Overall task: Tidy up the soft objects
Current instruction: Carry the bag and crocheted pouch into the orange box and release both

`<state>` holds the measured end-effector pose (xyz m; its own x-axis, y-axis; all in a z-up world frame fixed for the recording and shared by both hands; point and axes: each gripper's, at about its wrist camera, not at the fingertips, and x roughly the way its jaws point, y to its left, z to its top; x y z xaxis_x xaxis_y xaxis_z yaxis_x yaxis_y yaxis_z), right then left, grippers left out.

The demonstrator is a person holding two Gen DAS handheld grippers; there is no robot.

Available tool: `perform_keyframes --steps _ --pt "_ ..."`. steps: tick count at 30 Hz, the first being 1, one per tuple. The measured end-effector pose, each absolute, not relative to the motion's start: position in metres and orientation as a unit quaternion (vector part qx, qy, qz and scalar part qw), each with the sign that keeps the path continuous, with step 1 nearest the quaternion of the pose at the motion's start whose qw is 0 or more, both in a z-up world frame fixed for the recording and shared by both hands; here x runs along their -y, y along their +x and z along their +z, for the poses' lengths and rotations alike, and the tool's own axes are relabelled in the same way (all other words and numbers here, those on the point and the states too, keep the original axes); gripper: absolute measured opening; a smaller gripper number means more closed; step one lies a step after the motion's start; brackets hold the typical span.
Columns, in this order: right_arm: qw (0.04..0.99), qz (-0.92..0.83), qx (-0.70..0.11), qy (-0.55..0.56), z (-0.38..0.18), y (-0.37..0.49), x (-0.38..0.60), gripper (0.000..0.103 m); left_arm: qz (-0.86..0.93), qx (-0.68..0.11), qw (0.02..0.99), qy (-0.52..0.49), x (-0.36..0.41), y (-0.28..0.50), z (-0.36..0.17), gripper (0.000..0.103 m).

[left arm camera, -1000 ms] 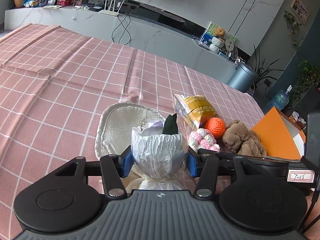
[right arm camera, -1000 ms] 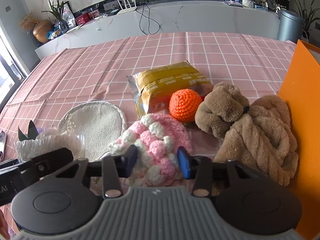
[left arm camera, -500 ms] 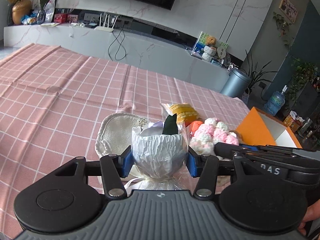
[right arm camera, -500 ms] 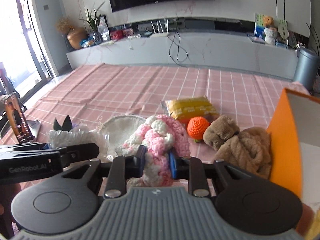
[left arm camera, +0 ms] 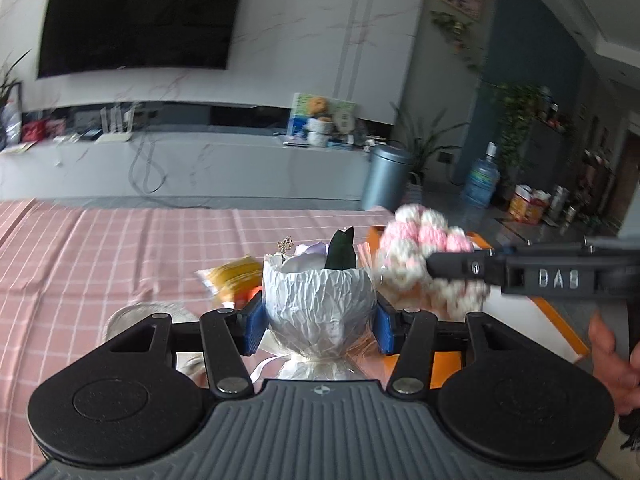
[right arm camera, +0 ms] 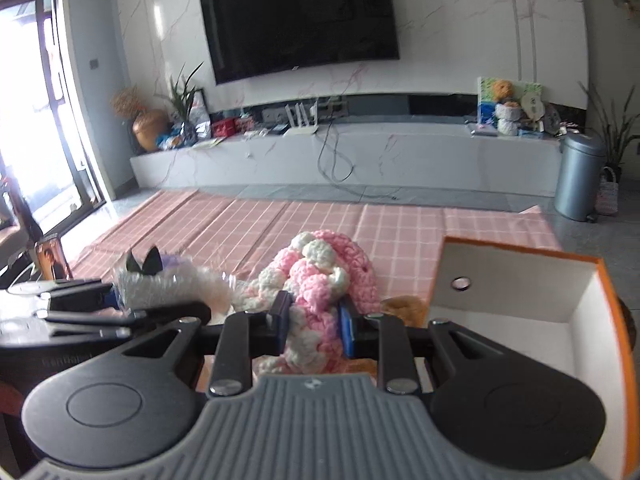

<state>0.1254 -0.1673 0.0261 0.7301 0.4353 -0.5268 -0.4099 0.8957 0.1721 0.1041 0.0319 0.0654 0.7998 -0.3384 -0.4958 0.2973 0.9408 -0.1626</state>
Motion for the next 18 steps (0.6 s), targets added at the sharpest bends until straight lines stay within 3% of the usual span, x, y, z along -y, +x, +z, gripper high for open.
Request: perform_keyframes --steps 9,18 --pt "0.951 0.171 -0.256 0.022 0.052 0.108 0.227 0.024 -0.241 -0.248 0.938 0.021 0.044 0.115 0.078 0.060" --pt "0.961 0.092 -0.262 0.017 0.054 0.114 0.297 0.025 -0.280 -0.271 0.921 -0.004 0.101 0.162 0.087 0.060"
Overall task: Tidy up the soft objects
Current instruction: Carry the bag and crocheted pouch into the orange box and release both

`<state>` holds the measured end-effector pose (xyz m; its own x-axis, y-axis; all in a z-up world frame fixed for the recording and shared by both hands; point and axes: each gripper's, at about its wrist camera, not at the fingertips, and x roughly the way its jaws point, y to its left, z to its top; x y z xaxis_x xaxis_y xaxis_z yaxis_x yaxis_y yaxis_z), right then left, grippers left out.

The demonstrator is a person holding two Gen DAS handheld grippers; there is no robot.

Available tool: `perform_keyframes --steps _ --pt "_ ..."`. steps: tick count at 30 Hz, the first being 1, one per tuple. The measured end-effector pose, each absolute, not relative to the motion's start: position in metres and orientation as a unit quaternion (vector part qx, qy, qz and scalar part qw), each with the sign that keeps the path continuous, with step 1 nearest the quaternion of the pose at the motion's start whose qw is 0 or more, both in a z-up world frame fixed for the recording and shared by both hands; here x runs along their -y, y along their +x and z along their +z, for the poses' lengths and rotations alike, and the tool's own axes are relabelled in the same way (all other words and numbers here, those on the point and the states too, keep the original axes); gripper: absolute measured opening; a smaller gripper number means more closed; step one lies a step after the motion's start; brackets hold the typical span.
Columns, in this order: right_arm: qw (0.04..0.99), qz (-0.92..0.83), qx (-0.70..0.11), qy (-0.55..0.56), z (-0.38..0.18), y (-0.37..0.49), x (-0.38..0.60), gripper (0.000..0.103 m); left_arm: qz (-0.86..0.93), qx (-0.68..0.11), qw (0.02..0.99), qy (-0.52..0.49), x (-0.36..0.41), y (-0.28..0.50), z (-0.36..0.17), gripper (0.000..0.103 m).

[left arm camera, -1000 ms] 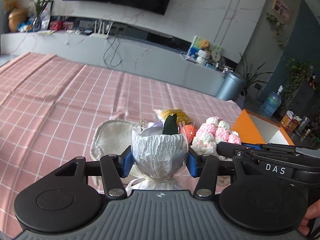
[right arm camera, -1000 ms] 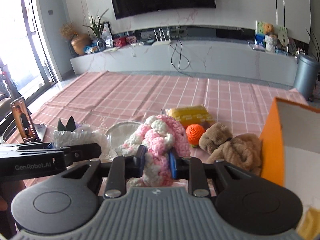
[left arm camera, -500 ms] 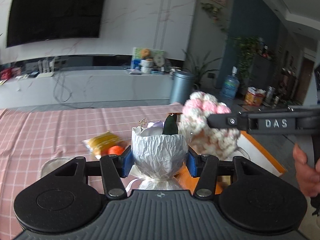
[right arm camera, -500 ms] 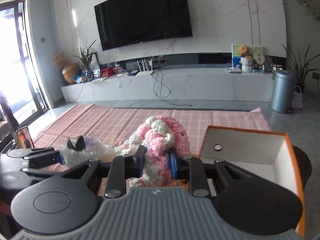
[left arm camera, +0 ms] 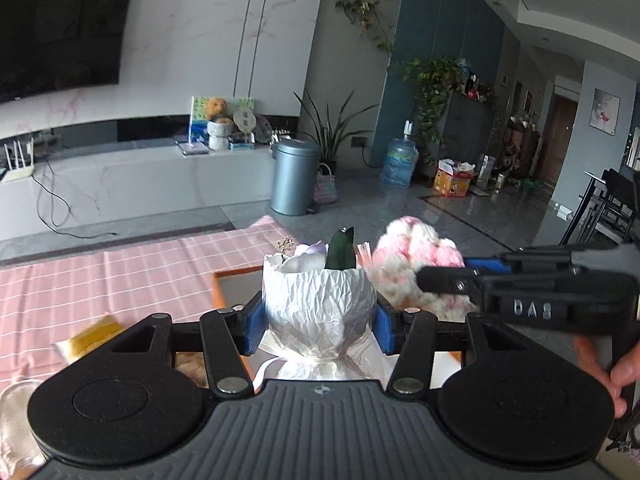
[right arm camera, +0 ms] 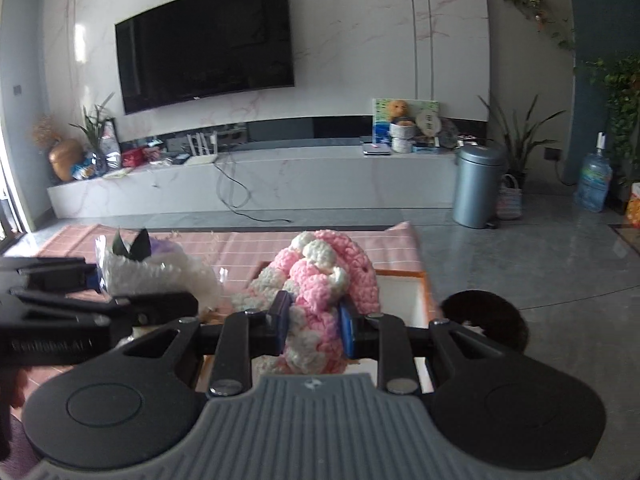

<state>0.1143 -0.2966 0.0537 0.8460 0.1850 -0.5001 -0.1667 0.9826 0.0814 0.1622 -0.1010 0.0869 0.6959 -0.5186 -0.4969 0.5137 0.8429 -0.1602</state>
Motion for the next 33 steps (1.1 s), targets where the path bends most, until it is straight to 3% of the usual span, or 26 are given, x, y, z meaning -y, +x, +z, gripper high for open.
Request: perform_keyframes --steps 17,33 --pt "0.922 0.109 -0.333 -0.166 -0.010 0.182 0.316 0.027 -0.279 -0.349 0.893 0.052 0.167 0.231 0.039 0.060" --pt "0.881 0.148 -0.380 -0.239 -0.057 0.228 0.297 0.034 -0.254 -0.391 0.877 0.114 0.169 0.247 -0.004 0.063"
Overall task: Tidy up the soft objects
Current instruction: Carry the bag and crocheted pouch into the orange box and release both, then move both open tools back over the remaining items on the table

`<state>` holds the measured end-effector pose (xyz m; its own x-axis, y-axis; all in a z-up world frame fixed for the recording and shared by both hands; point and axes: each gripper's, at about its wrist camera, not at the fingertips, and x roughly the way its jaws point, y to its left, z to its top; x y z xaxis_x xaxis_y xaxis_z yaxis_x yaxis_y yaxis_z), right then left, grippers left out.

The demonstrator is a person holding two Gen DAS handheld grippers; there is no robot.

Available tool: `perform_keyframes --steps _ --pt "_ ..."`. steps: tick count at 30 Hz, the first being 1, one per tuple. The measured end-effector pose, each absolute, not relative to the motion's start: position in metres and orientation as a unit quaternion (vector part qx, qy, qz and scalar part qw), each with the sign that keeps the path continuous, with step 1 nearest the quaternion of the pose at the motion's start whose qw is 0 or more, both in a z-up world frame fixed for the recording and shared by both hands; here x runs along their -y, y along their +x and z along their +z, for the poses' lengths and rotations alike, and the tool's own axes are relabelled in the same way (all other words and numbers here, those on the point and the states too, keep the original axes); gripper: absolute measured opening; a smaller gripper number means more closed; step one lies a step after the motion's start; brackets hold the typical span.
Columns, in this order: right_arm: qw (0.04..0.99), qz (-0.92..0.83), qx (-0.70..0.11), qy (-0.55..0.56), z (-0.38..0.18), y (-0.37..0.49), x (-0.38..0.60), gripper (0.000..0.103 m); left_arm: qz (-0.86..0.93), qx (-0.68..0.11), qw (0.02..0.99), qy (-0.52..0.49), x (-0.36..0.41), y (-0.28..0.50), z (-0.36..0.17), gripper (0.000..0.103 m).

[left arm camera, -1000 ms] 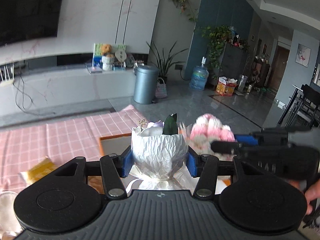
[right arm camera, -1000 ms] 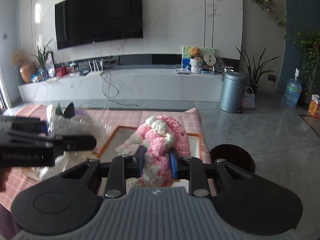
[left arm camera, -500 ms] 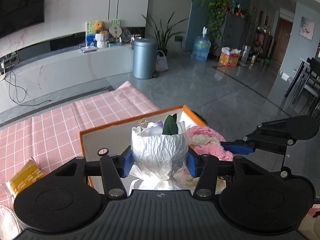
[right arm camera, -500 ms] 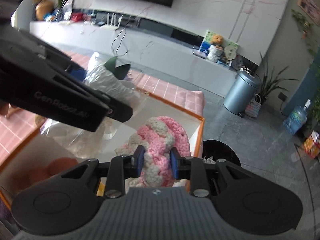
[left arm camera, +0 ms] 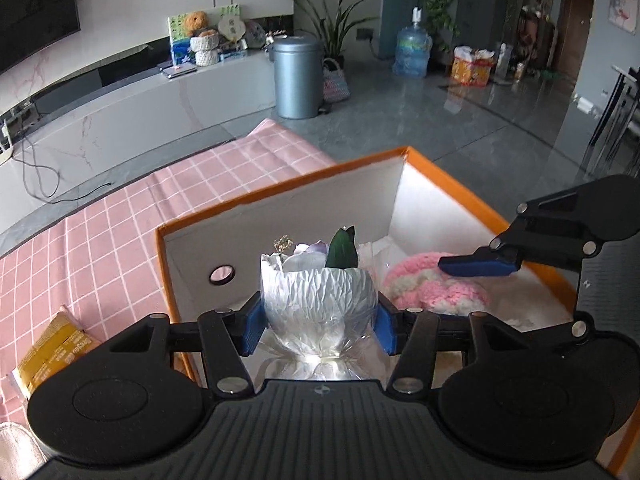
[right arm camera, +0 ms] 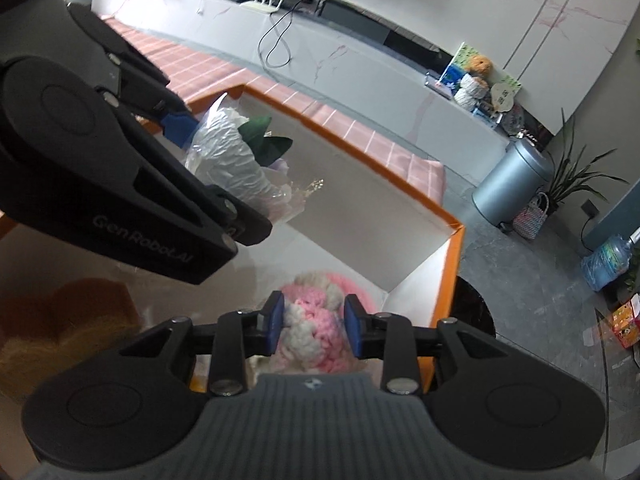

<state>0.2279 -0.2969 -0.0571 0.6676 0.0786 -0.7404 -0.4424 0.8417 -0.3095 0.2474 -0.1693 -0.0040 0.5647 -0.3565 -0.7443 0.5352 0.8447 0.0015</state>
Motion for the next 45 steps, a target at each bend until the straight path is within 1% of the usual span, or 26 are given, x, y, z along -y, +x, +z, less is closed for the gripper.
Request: perform_keyframes --steps 2,4,5,6,8,9,11,12,16,18,22,25,27,28,35,40,43,45 --pt "0.877 0.149 -0.385 -0.247 -0.060 0.231 0.294 0.032 -0.251 -0.393 0.877 0.115 0.169 0.247 -0.006 0.065" --pt "0.875 0.150 -0.388 -0.249 -0.062 0.233 0.292 0.032 -0.248 -0.394 0.878 0.112 0.166 0.246 -0.008 0.070" --pt "0.874 0.150 -0.388 -0.250 -0.063 0.234 0.292 0.033 -0.246 -0.395 0.878 0.110 0.166 0.246 -0.008 0.071" --pt "0.874 0.150 -0.388 -0.250 -0.064 0.234 0.292 0.033 -0.244 -0.395 0.879 0.109 0.165 0.246 -0.008 0.075" --pt "0.874 0.149 -0.390 -0.250 -0.065 0.234 0.291 0.038 -0.247 -0.391 0.880 0.108 0.162 0.245 -0.008 0.078" --pt "0.873 0.148 -0.390 -0.251 -0.065 0.234 0.290 0.041 -0.249 -0.389 0.880 0.110 0.162 0.244 -0.007 0.081" --pt "0.873 0.149 -0.389 -0.253 -0.064 0.234 0.290 0.050 -0.250 -0.385 0.881 0.115 0.162 0.242 -0.006 0.087" --pt "0.873 0.149 -0.389 -0.254 -0.064 0.233 0.289 0.051 -0.249 -0.383 0.882 0.115 0.162 0.242 -0.004 0.089" --pt "0.872 0.148 -0.386 -0.262 -0.062 0.229 0.286 0.054 -0.248 -0.378 0.887 0.088 0.156 0.243 0.004 0.089" --pt "0.873 0.147 -0.381 -0.265 -0.059 0.227 0.286 0.057 -0.250 -0.376 0.889 0.073 0.152 0.243 0.010 0.089" --pt "0.878 0.140 -0.370 -0.268 -0.049 0.221 0.286 0.070 -0.257 -0.362 0.894 0.062 0.147 0.237 0.023 0.089" --pt "0.882 0.133 -0.360 -0.274 -0.042 0.212 0.285 0.071 -0.264 -0.350 0.897 0.058 0.145 0.229 0.034 0.089" --pt "0.884 0.130 -0.355 -0.277 -0.037 0.206 0.284 0.076 -0.267 -0.340 0.900 0.058 0.142 0.223 0.040 0.089" --pt "0.884 0.127 -0.352 -0.280 -0.034 0.203 0.284 0.081 -0.271 -0.337 0.900 0.058 0.141 0.220 0.042 0.089" --pt "0.900 0.102 -0.328 -0.269 -0.015 0.179 0.284 0.082 -0.274 -0.291 0.913 0.077 0.131 0.192 0.054 0.089" --pt "0.919 0.090 -0.309 -0.228 -0.004 0.162 0.283 0.082 -0.263 -0.263 0.927 0.044 0.109 0.177 0.059 0.090" --pt "0.928 0.090 -0.300 -0.203 0.000 0.151 0.279 0.086 -0.245 -0.245 0.938 0.023 0.094 0.169 0.063 0.090" --pt "0.932 0.094 -0.296 -0.189 0.001 0.141 0.273 0.086 -0.229 -0.231 0.945 0.011 0.084 0.162 0.065 0.090"
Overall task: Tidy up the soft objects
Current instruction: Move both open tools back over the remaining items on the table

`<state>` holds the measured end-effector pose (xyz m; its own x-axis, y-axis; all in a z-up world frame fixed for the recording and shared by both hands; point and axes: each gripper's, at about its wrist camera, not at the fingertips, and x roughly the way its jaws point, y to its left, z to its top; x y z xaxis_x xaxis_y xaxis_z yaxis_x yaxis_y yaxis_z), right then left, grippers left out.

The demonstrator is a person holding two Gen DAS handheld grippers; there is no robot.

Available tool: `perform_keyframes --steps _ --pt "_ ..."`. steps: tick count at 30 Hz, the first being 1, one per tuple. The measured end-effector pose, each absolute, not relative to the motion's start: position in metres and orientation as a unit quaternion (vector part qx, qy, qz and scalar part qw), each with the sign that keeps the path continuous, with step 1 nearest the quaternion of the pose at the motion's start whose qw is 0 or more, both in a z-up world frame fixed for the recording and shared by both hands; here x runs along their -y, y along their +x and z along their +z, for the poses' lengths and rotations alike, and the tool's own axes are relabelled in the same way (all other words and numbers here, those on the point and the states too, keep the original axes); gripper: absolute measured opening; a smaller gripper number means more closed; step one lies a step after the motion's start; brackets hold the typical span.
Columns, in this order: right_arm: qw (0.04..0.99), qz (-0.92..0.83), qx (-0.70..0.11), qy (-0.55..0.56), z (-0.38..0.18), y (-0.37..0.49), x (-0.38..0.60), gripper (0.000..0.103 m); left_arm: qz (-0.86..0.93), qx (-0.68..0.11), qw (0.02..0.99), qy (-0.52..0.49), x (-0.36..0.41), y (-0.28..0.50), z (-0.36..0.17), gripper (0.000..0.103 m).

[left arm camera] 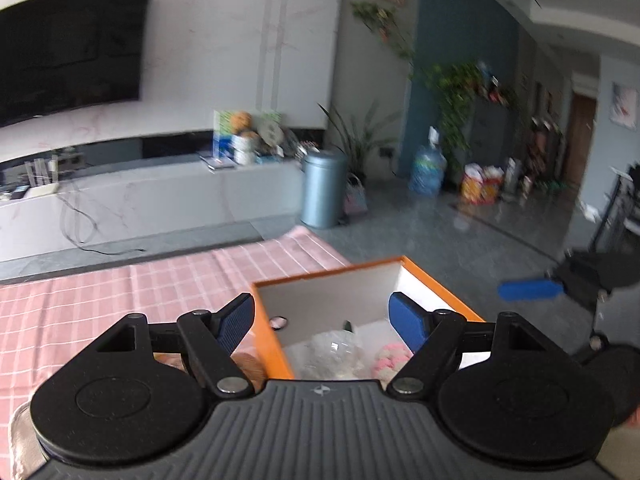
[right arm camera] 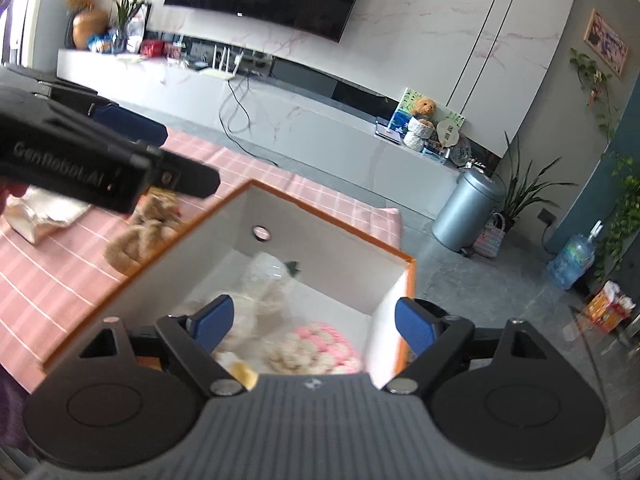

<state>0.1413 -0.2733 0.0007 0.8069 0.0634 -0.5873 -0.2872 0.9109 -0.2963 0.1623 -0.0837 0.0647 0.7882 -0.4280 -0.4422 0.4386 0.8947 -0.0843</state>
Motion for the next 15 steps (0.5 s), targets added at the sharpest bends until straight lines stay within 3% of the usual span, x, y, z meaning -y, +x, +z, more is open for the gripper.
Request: perform_keyframes --steps 15 --pt "0.948 0.148 -0.259 -0.113 0.011 0.116 0.207 0.097 -0.131 -0.185 0.971 -0.078 -0.004 0.137 0.061 0.095"
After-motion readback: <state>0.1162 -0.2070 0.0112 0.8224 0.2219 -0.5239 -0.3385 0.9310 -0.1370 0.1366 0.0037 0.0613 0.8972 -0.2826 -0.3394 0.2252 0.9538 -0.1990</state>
